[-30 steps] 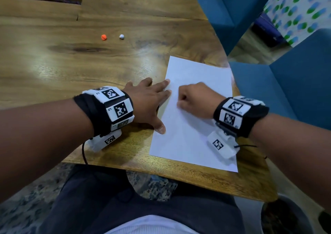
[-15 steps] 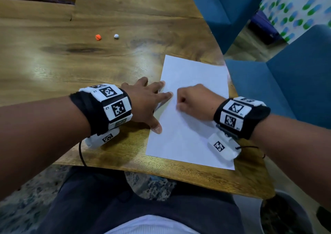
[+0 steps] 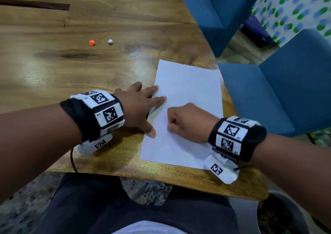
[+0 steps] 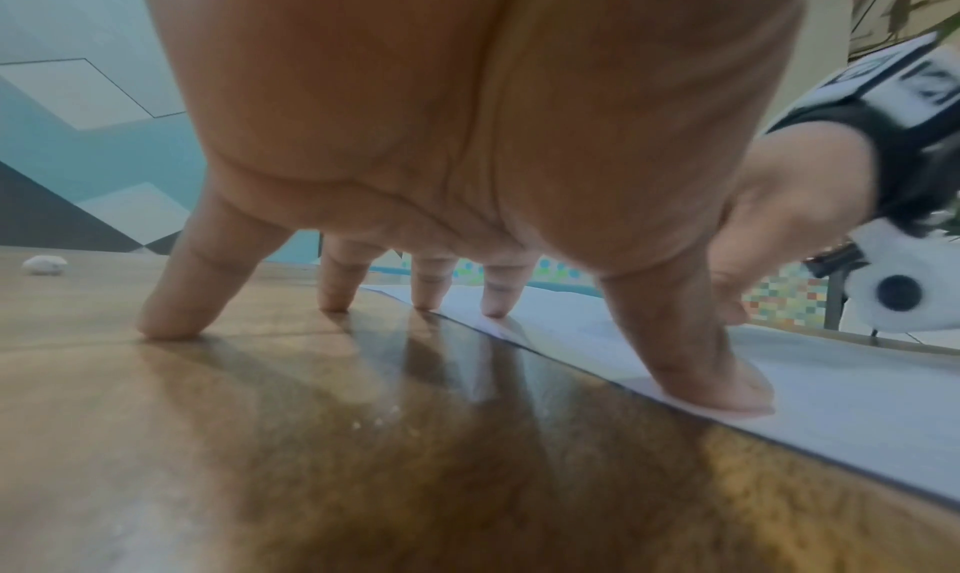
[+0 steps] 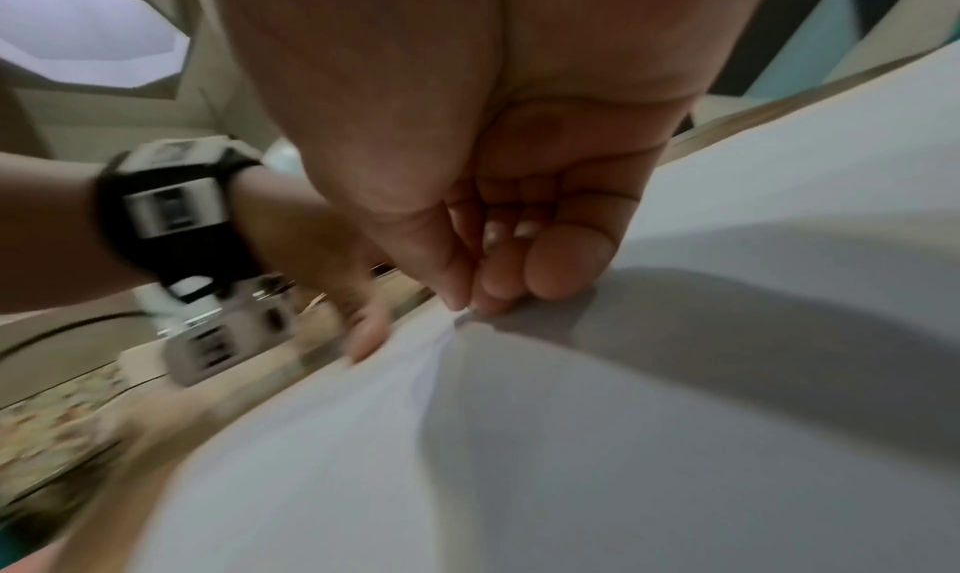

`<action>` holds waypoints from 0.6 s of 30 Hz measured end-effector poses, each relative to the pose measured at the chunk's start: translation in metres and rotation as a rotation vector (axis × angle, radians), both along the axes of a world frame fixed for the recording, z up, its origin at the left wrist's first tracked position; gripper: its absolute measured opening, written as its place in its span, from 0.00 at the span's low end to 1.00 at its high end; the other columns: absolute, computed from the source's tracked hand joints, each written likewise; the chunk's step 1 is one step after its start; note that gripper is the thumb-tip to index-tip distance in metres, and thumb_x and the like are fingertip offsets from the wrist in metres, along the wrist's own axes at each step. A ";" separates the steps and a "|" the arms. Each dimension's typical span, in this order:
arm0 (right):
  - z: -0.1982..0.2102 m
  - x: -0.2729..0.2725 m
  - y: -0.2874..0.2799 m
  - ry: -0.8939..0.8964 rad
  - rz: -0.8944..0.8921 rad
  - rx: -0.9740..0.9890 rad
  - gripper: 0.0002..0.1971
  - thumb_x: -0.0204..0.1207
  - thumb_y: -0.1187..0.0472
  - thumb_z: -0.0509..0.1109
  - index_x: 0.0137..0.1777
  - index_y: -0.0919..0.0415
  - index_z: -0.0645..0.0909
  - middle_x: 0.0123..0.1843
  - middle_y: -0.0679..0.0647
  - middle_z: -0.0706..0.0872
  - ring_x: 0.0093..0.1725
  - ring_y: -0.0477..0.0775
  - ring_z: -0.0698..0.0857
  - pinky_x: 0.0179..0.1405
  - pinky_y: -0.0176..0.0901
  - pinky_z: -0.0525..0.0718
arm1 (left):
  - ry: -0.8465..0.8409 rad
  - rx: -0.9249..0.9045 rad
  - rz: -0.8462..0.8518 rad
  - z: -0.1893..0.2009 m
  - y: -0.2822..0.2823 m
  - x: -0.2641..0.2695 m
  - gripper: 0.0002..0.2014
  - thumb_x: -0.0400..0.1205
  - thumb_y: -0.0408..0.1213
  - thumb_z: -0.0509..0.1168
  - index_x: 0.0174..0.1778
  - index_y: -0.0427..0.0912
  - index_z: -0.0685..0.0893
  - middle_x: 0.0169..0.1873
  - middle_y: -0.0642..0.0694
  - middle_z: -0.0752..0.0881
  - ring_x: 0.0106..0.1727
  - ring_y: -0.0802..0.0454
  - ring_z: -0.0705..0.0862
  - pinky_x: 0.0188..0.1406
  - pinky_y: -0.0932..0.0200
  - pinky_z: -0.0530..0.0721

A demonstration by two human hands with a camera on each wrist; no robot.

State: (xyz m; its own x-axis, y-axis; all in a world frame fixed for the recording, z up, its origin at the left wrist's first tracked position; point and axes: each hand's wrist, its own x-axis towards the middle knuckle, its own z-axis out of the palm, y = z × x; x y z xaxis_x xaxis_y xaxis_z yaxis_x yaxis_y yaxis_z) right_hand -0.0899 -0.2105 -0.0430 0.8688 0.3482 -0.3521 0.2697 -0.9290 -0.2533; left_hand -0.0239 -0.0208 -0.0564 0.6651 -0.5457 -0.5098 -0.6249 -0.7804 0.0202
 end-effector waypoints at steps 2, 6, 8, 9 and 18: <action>0.000 0.019 -0.021 -0.051 -0.132 -0.040 0.07 0.79 0.55 0.64 0.44 0.57 0.79 0.44 0.54 0.87 0.47 0.59 0.83 0.47 0.52 0.83 | -0.005 -0.008 -0.003 -0.001 0.001 0.000 0.59 0.65 0.80 0.68 0.86 0.68 0.42 0.88 0.59 0.38 0.87 0.38 0.45 0.70 0.23 0.74; 0.009 0.046 -0.064 -0.094 -0.410 -0.088 0.12 0.79 0.57 0.64 0.44 0.67 0.83 0.41 0.61 0.90 0.44 0.64 0.86 0.47 0.56 0.87 | 0.000 -0.010 -0.002 0.001 0.000 0.000 0.59 0.65 0.79 0.69 0.86 0.68 0.43 0.88 0.58 0.38 0.87 0.39 0.46 0.69 0.25 0.75; 0.013 0.046 -0.074 -0.037 -0.527 0.060 0.15 0.81 0.58 0.65 0.45 0.73 0.83 0.40 0.67 0.91 0.37 0.64 0.89 0.42 0.56 0.89 | -0.012 -0.021 0.000 0.002 0.001 -0.002 0.58 0.65 0.78 0.69 0.86 0.66 0.45 0.89 0.56 0.41 0.87 0.40 0.47 0.69 0.27 0.76; 0.016 0.042 -0.075 0.013 -0.589 0.205 0.15 0.82 0.59 0.65 0.45 0.74 0.82 0.42 0.69 0.91 0.34 0.63 0.88 0.40 0.56 0.90 | -0.019 -0.029 0.004 0.001 0.002 -0.002 0.58 0.65 0.78 0.69 0.86 0.65 0.47 0.89 0.55 0.43 0.87 0.41 0.48 0.69 0.27 0.76; -0.003 -0.030 -0.038 0.830 -0.640 1.189 0.06 0.85 0.63 0.65 0.46 0.63 0.78 0.67 0.69 0.86 0.65 0.69 0.86 0.58 0.52 0.88 | -0.022 -0.033 0.033 0.002 0.003 -0.006 0.59 0.65 0.77 0.70 0.87 0.62 0.46 0.89 0.52 0.42 0.88 0.44 0.46 0.73 0.29 0.74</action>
State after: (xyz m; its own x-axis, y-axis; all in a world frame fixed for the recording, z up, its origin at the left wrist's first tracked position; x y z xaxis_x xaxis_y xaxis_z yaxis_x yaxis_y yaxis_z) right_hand -0.1202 -0.2485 -0.0461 0.6866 0.4269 -0.5885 -0.6501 -0.0018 -0.7598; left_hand -0.0302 -0.0179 -0.0546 0.6938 -0.5395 -0.4771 -0.5993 -0.7998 0.0329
